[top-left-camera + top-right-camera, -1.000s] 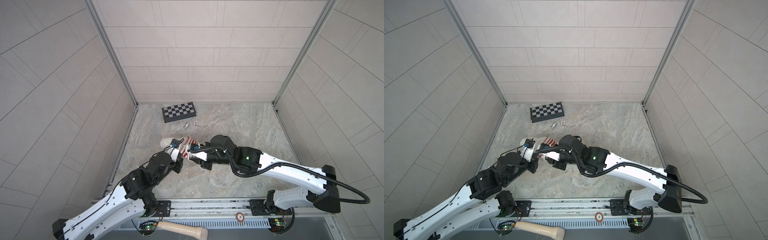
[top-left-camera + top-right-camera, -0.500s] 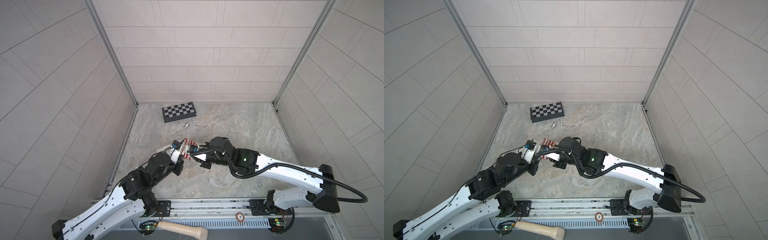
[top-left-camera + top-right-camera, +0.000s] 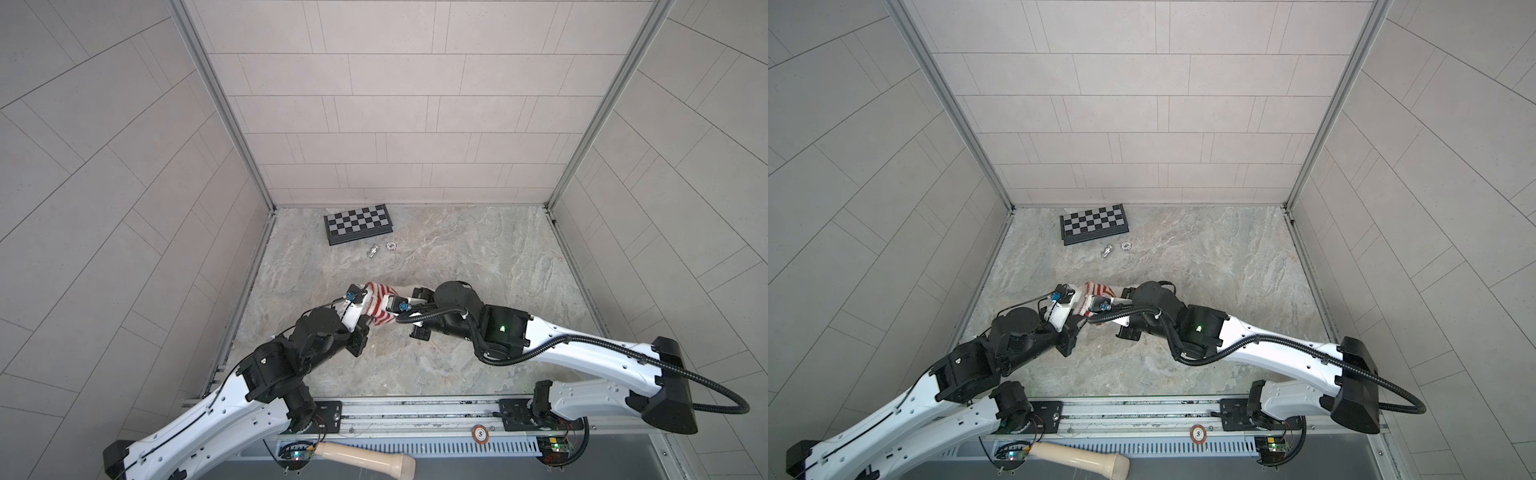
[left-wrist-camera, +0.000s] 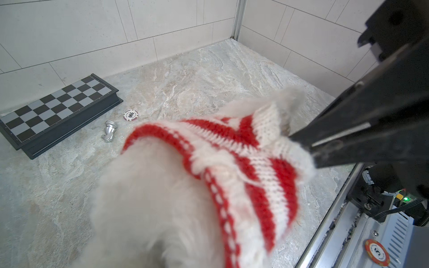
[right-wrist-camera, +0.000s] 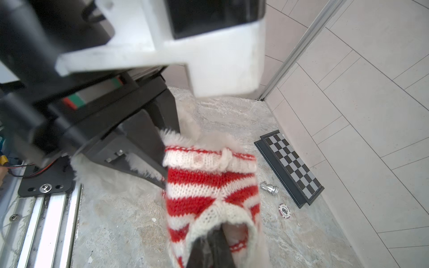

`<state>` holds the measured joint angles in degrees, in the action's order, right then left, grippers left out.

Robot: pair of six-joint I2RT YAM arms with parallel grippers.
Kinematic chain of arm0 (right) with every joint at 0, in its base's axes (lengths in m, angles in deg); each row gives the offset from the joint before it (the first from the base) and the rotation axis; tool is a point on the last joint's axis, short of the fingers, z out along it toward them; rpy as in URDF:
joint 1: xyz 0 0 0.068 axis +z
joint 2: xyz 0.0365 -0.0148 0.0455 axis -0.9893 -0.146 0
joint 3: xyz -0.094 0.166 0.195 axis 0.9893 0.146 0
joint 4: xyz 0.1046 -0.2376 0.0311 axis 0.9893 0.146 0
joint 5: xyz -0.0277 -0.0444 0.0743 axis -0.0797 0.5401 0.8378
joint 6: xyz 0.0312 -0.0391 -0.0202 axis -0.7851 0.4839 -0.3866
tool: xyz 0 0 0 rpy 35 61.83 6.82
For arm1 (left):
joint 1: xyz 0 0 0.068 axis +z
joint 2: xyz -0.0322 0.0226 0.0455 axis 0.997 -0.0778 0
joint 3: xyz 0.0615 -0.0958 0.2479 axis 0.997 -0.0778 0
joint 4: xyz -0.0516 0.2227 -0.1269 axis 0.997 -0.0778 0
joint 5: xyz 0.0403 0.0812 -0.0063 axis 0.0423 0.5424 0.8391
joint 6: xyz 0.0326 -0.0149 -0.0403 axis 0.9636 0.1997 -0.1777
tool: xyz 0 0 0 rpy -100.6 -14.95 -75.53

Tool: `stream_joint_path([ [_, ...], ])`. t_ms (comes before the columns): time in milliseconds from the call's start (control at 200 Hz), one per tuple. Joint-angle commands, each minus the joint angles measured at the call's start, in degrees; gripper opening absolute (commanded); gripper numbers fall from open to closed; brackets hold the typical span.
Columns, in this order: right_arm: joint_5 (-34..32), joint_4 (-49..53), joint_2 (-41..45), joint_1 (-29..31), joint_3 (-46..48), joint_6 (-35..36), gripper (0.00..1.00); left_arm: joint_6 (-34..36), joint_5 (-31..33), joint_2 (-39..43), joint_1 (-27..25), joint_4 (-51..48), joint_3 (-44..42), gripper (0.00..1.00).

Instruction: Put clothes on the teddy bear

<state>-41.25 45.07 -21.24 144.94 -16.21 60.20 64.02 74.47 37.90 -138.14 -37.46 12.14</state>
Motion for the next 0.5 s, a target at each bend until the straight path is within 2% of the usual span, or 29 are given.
stream_joint_path([
  [0, 0.38, 0.23, 2.85, -0.83, 3.1, 0.74, 0.0, -1.6, 0.58, 1.73, -0.42, 5.42, -0.3, 0.0],
  [35, 0.19, -0.13, 3.33, -0.99, 3.68, 0.19, 0.0, -2.18, 0.64, 1.99, -0.4, 5.32, -0.7, 0.15],
  [120, -1.75, -1.77, 3.38, -1.02, 4.88, -1.48, 0.0, -4.44, -1.22, 3.4, -0.42, 5.69, -1.86, 0.62],
  [180, -3.69, -3.14, 2.99, -1.02, 5.69, -2.57, 0.0, -6.74, -2.86, 4.83, -0.47, 5.63, -2.52, 0.77],
  [300, -6.09, -6.01, 2.08, -1.02, 7.25, -4.25, 0.0, -11.85, -2.94, 6.6, -0.44, 3.61, -2.54, 0.77],
  [446, -5.23, -10.09, 1.29, -1.02, 10.1, -5.46, 0.0, -18.33, -3.35, 2.76, -0.44, 4.13, -2.42, 0.57],
  [496, -4.86, -11.35, 1.1, -1.02, 11.0, -5.58, 0.0, -20.16, -2.8, 0.51, -0.33, 4.13, -1.89, 0.54],
])
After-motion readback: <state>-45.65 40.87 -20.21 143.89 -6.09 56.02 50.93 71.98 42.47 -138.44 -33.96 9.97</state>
